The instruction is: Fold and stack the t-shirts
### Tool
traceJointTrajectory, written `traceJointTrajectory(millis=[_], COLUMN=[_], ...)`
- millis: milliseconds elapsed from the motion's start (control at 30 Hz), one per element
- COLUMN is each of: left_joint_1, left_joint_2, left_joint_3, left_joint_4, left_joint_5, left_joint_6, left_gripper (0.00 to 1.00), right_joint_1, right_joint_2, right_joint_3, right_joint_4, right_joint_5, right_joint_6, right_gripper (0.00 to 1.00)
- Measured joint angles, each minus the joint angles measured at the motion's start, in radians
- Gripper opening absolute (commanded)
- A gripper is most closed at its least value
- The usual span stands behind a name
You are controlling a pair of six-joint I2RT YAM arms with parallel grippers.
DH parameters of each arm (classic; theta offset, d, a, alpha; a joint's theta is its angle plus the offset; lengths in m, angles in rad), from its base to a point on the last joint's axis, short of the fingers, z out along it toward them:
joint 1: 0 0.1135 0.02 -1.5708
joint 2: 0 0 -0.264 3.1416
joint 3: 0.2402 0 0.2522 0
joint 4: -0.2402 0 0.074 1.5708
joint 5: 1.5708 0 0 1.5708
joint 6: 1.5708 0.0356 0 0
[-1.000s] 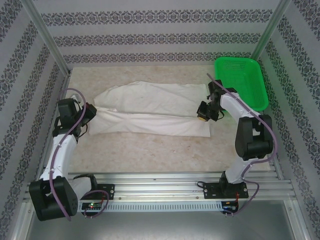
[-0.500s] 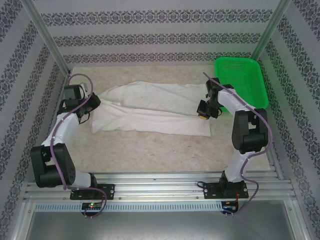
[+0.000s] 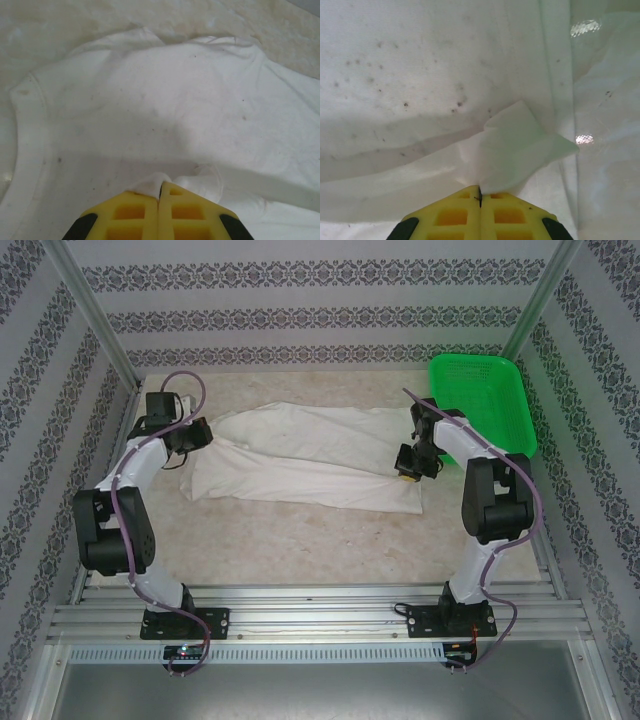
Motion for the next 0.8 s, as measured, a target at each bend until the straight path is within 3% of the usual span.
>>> traceJointTrajectory(millis=[567, 800], left_joint_1=[-0.021, -0.021], left_joint_2=[0.204, 0.223], left_joint_3=[0.229, 0.257], left_joint_4=[-0.080, -0.091], left_joint_5=[0.008, 0.008], left_joint_6=[0.090, 0.090], left_gripper=[0.05, 0.01], right_joint_1=[0.012, 0.022], right_joint_2=[0.074, 0.090], right_joint_3=[0.063, 0.100], right_joint_4=[-0.019, -0.025], right_joint_5=[0.037, 0.046], right_joint_6=[-0.006, -0.009], right_gripper=[0.00, 0.00])
